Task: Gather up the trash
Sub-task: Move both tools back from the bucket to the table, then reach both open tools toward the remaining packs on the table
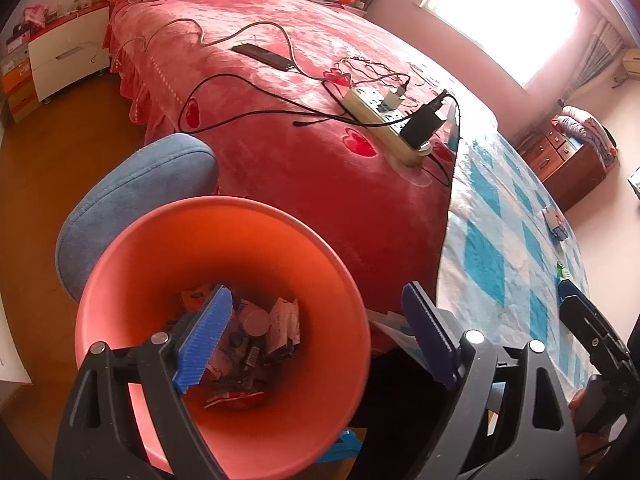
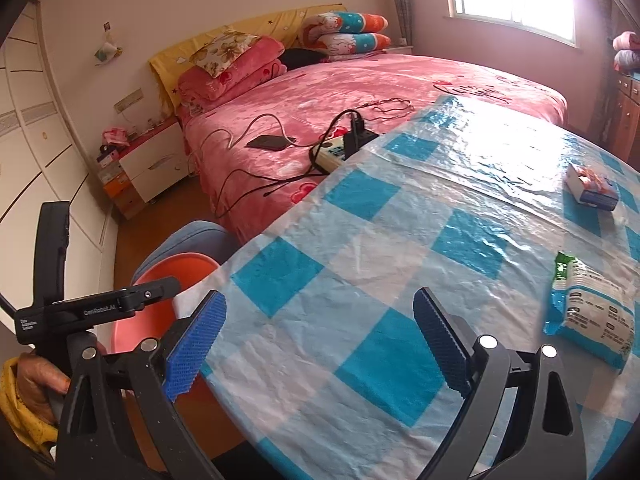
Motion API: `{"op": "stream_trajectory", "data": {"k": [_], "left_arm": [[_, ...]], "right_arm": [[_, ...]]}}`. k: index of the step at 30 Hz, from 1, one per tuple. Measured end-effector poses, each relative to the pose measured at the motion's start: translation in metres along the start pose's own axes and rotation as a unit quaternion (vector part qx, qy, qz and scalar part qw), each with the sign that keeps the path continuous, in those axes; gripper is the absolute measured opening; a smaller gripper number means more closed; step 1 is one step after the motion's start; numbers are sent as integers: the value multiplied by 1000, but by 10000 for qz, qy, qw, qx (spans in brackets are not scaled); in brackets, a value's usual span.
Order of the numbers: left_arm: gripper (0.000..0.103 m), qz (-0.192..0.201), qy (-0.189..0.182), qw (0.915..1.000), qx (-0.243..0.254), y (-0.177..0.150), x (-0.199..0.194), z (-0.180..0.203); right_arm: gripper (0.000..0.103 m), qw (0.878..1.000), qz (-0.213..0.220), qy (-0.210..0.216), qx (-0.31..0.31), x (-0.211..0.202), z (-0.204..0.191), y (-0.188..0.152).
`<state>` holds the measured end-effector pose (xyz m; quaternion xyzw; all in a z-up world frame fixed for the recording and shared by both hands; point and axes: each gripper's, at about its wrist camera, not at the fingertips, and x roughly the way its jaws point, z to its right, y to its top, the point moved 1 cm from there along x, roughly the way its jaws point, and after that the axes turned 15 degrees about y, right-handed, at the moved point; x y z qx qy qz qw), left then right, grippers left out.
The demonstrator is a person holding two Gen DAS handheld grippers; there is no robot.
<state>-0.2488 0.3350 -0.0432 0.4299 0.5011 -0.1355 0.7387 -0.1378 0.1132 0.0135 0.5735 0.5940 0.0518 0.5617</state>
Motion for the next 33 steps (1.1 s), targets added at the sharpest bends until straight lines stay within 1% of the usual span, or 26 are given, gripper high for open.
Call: {"op": "stream_trajectory", "data": {"k": [9,17,24,33], "left_arm": [[88,73,14,9999,119,1,-10,19],[88,246,47,9991,347,1,-21,40],[88,335,39,9974,633,-1,-29,65],[88,461,4,9932,1069,-9,-39,104]], "right_arm": [[94,9998,115,-91,106,-15,19,-4],[94,9993,208,-189,246,-32,36,-8],[94,9985,288,-325,327,-45,48,-10],[94,9972,406,-478,418,-59,65,-13]]}}
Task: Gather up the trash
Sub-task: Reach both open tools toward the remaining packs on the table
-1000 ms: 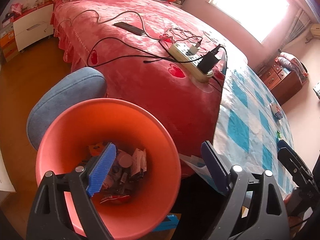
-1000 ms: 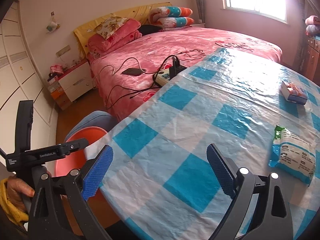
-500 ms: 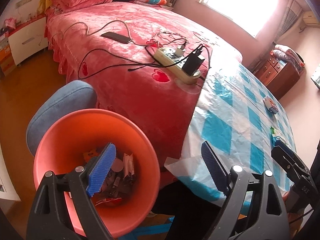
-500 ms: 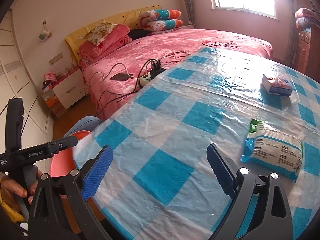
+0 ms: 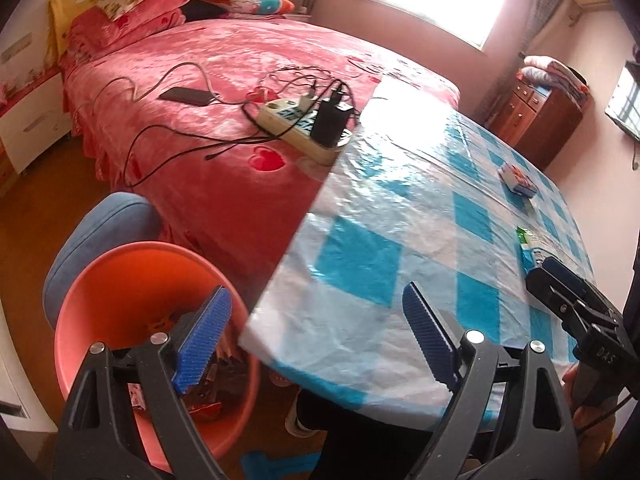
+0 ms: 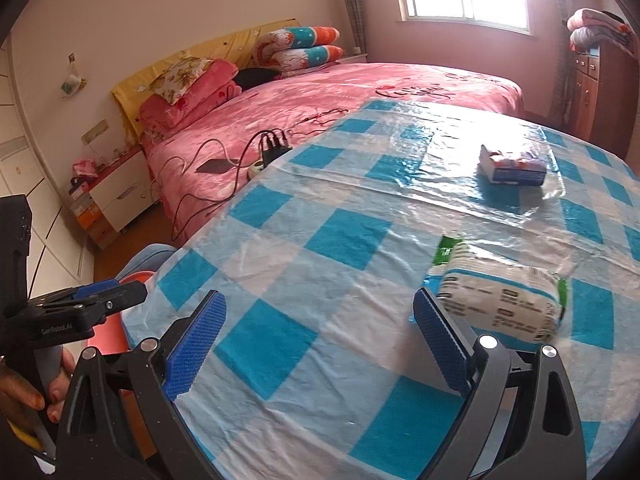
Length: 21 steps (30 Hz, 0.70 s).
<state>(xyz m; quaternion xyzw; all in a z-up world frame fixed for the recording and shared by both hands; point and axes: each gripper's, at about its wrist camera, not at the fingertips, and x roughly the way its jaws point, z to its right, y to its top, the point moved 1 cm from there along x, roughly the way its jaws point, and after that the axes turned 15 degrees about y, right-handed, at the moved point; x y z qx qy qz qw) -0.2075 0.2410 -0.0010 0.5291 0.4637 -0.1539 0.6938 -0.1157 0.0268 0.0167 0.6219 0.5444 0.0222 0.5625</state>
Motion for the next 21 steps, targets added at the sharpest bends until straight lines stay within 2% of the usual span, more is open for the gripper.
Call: {"op": "stream_trajectory", "data": {"k": [11,21], "left_arm": [[88,-11,-18,9994,335,-1,-3,37],[88,19,-85,9978,651,1,-3,73]], "right_arm": [[94,9997,127,-133,149,-15,26,1],[94,9985,194,-436,271,-27,51,1]]}}
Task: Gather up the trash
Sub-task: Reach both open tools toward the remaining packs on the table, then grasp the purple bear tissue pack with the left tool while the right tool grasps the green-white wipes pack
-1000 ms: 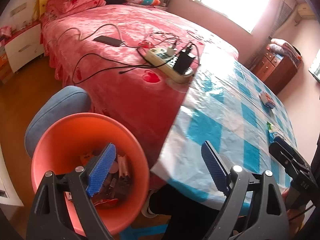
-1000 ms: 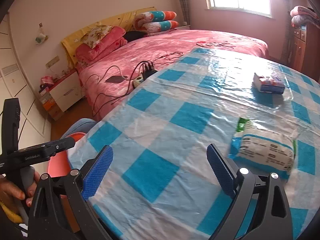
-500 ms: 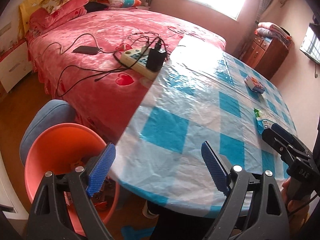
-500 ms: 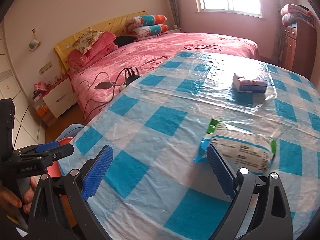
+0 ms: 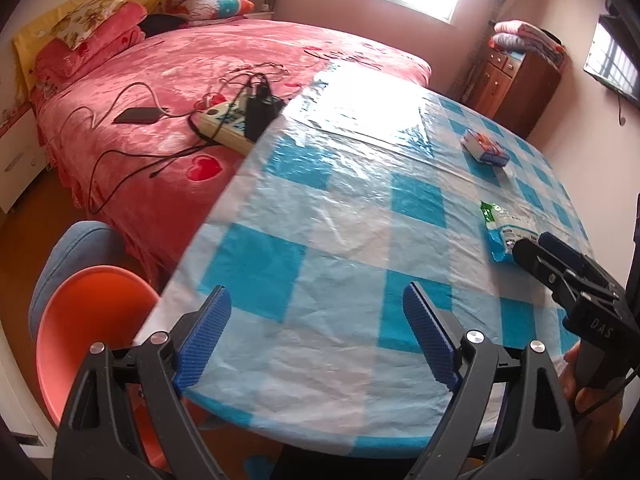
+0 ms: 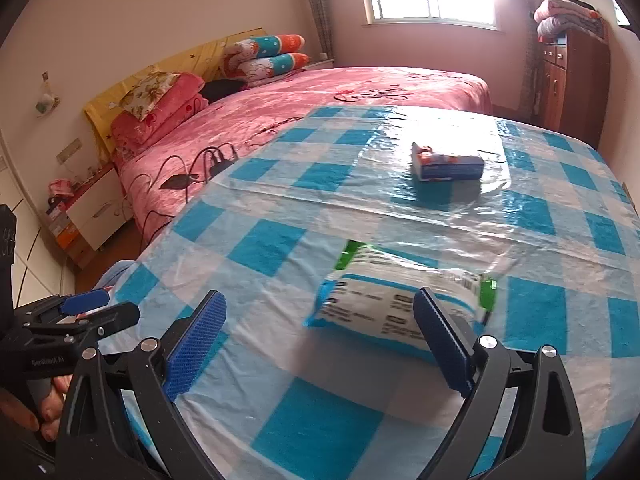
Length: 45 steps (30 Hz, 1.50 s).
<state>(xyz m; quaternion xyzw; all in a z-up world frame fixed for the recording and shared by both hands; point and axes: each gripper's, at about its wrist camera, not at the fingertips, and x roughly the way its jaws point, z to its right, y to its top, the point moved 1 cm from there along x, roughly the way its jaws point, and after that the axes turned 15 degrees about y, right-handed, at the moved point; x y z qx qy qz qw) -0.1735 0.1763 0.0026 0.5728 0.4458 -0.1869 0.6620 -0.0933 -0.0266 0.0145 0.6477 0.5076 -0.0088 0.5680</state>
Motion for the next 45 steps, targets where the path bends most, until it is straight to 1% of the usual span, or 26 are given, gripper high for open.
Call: {"op": "stream_trajectory", "data": {"k": [10,16,19,24,26,30,32,38,40,43,45], "left_arm": [[88,-30,-69,9995,300,2,2,33],[88,57,-302,9978,581,7,0,64],[88,102,-349,9960,815,9,2,85],[88,314,-188,9893,1415,9,7,123],[88,359,-130,9874,1534,11,10,134],[88,359,-224,9869,1559,18,14,148],[88,416,-134,9856,1637,23,18,157],[88,498,-104,9839,1711,40,33,177],[88,497,-167,9836,1725,46,38,185],[88,430,-395,9826,1763,53,44,201],[88,415,-563,9813,1794,56,46,212]], "right_arm": [[94,9998,-13,-212,-52,-8,18,1],[94,9984,131,-267,474,-25,58,5],[94,9960,239,-307,807,-37,82,6],[94,9916,362,-335,1200,-52,113,5],[94,9903,372,-324,1298,-54,120,4],[94,9896,354,-310,1357,-56,127,4],[94,9899,345,-302,1345,-56,128,5],[94,9895,307,-225,1397,-56,135,6],[94,9897,284,-191,1390,-54,135,6],[94,9901,256,-166,1374,-52,137,7],[94,9898,259,-227,1386,-52,140,7]]}}
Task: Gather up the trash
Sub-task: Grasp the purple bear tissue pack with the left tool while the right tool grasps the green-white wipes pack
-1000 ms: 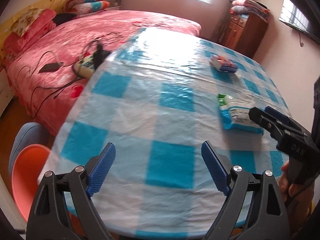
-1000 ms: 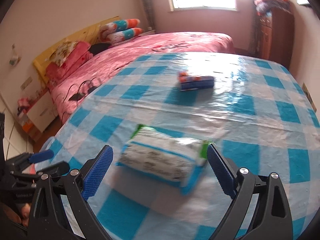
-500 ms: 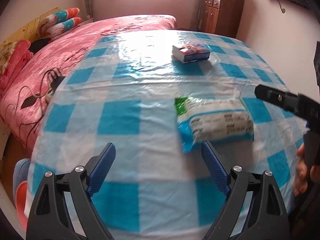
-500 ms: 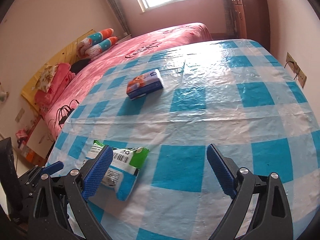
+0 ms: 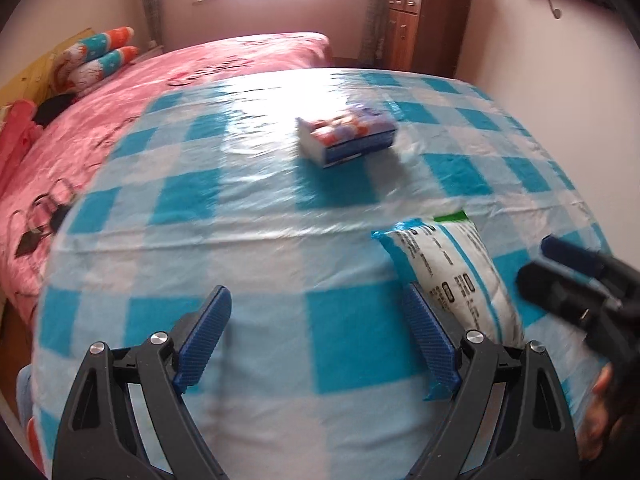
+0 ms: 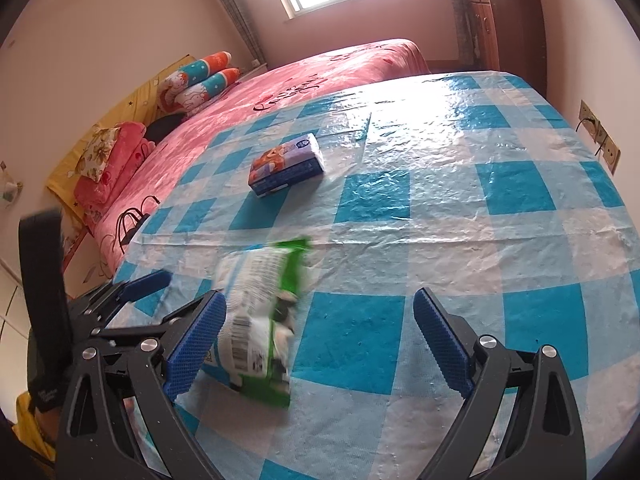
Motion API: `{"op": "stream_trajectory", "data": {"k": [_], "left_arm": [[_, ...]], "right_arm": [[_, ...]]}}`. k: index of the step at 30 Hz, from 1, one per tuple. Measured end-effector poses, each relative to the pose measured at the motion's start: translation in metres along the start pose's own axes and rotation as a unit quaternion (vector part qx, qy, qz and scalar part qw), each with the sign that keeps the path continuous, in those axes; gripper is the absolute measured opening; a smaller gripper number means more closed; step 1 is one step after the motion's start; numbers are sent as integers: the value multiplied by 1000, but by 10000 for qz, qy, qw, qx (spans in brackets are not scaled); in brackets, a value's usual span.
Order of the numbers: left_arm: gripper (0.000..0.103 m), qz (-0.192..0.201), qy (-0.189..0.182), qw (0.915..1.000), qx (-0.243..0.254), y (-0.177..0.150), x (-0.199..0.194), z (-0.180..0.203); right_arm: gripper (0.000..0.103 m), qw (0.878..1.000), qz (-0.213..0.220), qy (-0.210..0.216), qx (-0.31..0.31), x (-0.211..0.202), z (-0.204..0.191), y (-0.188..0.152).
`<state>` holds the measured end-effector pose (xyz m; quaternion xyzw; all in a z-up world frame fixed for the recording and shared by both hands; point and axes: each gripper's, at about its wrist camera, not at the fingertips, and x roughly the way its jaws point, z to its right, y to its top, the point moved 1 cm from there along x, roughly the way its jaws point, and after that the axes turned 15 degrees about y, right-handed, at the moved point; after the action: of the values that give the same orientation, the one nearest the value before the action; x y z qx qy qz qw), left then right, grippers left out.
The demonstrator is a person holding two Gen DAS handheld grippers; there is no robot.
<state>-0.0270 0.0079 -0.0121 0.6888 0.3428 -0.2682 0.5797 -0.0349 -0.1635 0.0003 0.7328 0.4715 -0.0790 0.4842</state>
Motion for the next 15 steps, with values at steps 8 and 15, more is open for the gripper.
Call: {"op": "stream_trajectory", "data": {"k": [8,15], "left_arm": [[88,197,-373,9991,64,33,1,12],[88,5,-666,9975,-229,73,17,13]], "right_arm": [[94,9987,178,37,475,-10,23,3],[94,9983,202,126,526,-10,25,4]]}}
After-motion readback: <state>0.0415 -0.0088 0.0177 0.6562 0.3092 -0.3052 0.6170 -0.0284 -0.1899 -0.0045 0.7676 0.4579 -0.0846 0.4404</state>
